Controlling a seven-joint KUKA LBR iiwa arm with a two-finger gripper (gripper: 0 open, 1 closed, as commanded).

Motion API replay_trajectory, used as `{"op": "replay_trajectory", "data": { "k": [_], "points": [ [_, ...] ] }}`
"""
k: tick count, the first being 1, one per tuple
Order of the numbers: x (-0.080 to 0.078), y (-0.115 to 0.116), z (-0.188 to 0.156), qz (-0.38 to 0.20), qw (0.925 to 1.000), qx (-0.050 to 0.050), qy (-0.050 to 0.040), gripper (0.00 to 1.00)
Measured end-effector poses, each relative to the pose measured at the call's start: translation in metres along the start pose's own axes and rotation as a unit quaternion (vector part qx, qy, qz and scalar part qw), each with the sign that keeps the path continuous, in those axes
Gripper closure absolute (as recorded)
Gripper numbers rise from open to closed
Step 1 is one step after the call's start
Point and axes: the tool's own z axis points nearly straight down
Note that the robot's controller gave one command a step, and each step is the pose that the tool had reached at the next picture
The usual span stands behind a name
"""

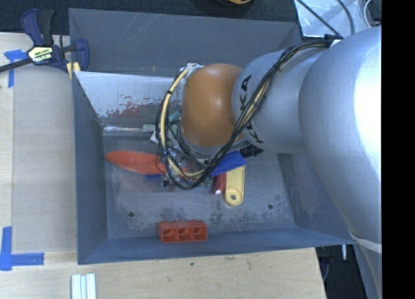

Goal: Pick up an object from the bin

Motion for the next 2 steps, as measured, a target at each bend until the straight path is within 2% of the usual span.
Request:
{"op": "replay_trajectory", "data": {
  "k": [2],
  "points": [
    [-0.001,0.000,-0.048,0.000,1.0000,0.000,-0.0027,1.00]
  ]
}}
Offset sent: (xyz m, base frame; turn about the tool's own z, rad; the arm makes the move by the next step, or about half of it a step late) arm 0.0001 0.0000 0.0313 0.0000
